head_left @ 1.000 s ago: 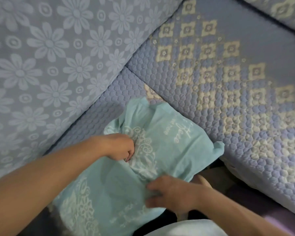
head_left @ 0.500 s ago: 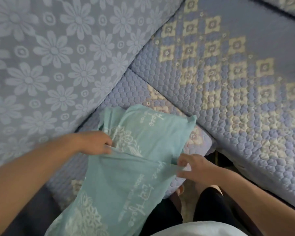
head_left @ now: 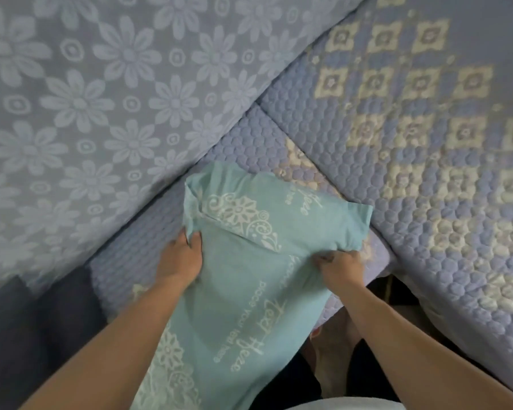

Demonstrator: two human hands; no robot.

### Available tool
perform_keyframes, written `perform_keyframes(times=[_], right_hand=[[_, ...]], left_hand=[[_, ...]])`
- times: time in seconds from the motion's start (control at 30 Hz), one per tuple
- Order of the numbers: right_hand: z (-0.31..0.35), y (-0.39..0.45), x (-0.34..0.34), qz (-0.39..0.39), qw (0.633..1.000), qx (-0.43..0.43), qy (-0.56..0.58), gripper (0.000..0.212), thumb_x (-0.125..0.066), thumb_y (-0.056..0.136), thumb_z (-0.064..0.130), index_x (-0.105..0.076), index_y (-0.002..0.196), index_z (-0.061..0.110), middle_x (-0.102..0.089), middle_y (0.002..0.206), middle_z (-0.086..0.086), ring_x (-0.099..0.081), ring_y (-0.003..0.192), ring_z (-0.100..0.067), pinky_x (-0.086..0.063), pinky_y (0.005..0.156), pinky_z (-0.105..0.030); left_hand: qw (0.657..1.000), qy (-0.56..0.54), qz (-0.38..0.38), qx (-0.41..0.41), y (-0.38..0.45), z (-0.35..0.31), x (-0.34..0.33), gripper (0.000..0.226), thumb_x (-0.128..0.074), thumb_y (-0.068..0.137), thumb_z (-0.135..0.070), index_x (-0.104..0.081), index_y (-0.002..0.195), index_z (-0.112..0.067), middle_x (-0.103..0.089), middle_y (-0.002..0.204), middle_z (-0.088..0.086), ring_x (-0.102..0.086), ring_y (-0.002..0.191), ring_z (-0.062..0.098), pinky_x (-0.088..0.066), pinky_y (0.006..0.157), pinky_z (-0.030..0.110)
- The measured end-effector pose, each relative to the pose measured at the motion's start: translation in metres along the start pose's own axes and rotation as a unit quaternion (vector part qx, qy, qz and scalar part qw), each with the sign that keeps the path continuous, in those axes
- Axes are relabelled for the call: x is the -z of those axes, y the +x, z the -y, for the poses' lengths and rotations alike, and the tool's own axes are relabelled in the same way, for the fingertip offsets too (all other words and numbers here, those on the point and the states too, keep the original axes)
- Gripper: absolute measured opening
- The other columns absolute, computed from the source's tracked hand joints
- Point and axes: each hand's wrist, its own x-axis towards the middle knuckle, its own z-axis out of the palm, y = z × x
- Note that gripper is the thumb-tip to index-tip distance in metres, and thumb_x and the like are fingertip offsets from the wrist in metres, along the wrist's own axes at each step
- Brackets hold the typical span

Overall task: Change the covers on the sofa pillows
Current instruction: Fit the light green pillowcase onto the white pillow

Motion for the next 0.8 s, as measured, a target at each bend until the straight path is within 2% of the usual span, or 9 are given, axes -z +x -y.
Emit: perform_keyframes(times=[0.1,0.17,0.27,0.4,0.53,0.6,0.67,0.73,0.8], right_hand=[[0.010,-0.005,0.031,-0.088,0.996,-0.010,-0.022,0.034,-0.051,0.090,0.019,-0.056,0.122,0.007,-0.040,0.134,-0.016,-0.045,0.119,-0.039,-0.044,0.101,-0.044],[0.041,-0.008,0.053,-0.147,0.988,0.048,0.018,0.026,-0.048,0.092,0.014,-0.053,0.118,0.010,-0.039,0.133,-0.013,-0.043,0.121,-0.037,-0.039,0.100,-0.043],[0.109,0.005,0.058,-0.183,0.948,0.260,-0.002,0.033,-0.050,0.091,0.022,-0.060,0.118,0.006,-0.052,0.128,-0.019,-0.047,0.118,-0.039,-0.033,0.102,-0.042],[0.205,0.035,0.030,-0.103,0.879,0.435,-0.164,0.050,-0.046,0.093,0.040,-0.061,0.128,0.009,-0.057,0.134,-0.016,-0.048,0.126,-0.037,-0.033,0.110,-0.042],[0.275,0.013,-0.022,0.008,0.719,0.596,-0.357,0.062,-0.047,0.097,0.054,-0.038,0.151,0.025,-0.031,0.160,-0.004,-0.021,0.148,-0.030,-0.014,0.122,-0.044],[0.292,-0.012,-0.044,0.055,0.604,0.632,-0.483,0.070,-0.038,0.096,0.065,-0.024,0.156,0.031,-0.019,0.165,0.001,-0.007,0.153,-0.028,-0.004,0.122,-0.047],[0.296,-0.029,-0.048,0.072,0.523,0.614,-0.587,0.073,-0.029,0.095,0.071,-0.025,0.156,0.031,-0.027,0.163,-0.002,-0.014,0.151,-0.030,-0.009,0.121,-0.048],[0.285,-0.051,-0.042,0.098,0.490,0.540,-0.678,0.074,-0.026,0.094,0.074,-0.040,0.149,0.027,-0.044,0.152,-0.010,-0.038,0.141,-0.033,-0.028,0.114,-0.045],[0.261,-0.067,-0.024,0.132,0.510,0.504,-0.685,0.078,-0.021,0.092,0.076,-0.053,0.139,0.021,-0.052,0.145,-0.010,-0.050,0.130,-0.033,-0.041,0.107,-0.045]], left_hand=[[0.999,-0.027,0.020,0.025,-0.012,0.037,0.001,0.059,-0.020,0.105,-0.054,-0.035,0.155,-0.025,-0.045,0.152,0.017,-0.042,0.140,0.037,-0.031,0.116,0.049],[0.997,-0.044,0.030,0.062,-0.015,0.061,0.002,0.055,-0.020,0.109,-0.046,-0.039,0.152,-0.018,-0.044,0.154,0.017,-0.040,0.141,0.036,-0.028,0.116,0.044],[0.991,-0.063,0.041,0.109,-0.010,0.093,-0.004,0.052,-0.021,0.110,-0.041,-0.046,0.147,-0.015,-0.046,0.152,0.019,-0.043,0.138,0.038,-0.029,0.114,0.042],[0.986,-0.037,0.076,0.142,0.006,0.133,-0.021,0.059,-0.021,0.107,-0.053,-0.053,0.141,-0.018,-0.052,0.148,0.016,-0.047,0.135,0.036,-0.032,0.115,0.045],[0.990,-0.014,0.132,0.038,-0.014,0.136,-0.025,0.050,-0.038,0.096,-0.062,-0.065,0.116,-0.025,-0.067,0.129,0.003,-0.061,0.115,0.024,-0.043,0.096,0.035],[0.983,-0.022,0.181,-0.021,-0.049,0.134,-0.018,0.063,-0.037,0.089,-0.073,-0.067,0.117,-0.025,-0.068,0.119,-0.009,-0.061,0.107,0.014,-0.046,0.095,0.031],[0.976,-0.018,0.205,-0.068,-0.085,0.130,-0.016,0.090,-0.027,0.076,-0.093,-0.069,0.109,-0.021,-0.069,0.110,-0.005,-0.063,0.099,0.013,-0.049,0.092,0.033],[0.978,-0.065,0.191,-0.060,-0.128,0.139,-0.017,0.088,-0.025,0.069,-0.099,-0.067,0.094,-0.027,-0.060,0.102,-0.004,-0.059,0.092,0.011,-0.048,0.088,0.035],[0.986,-0.102,0.135,-0.007,-0.162,0.156,-0.023,0.056,-0.040,0.082,-0.085,-0.057,0.092,-0.034,-0.051,0.101,-0.009,-0.055,0.092,0.011,-0.045,0.083,0.033]])
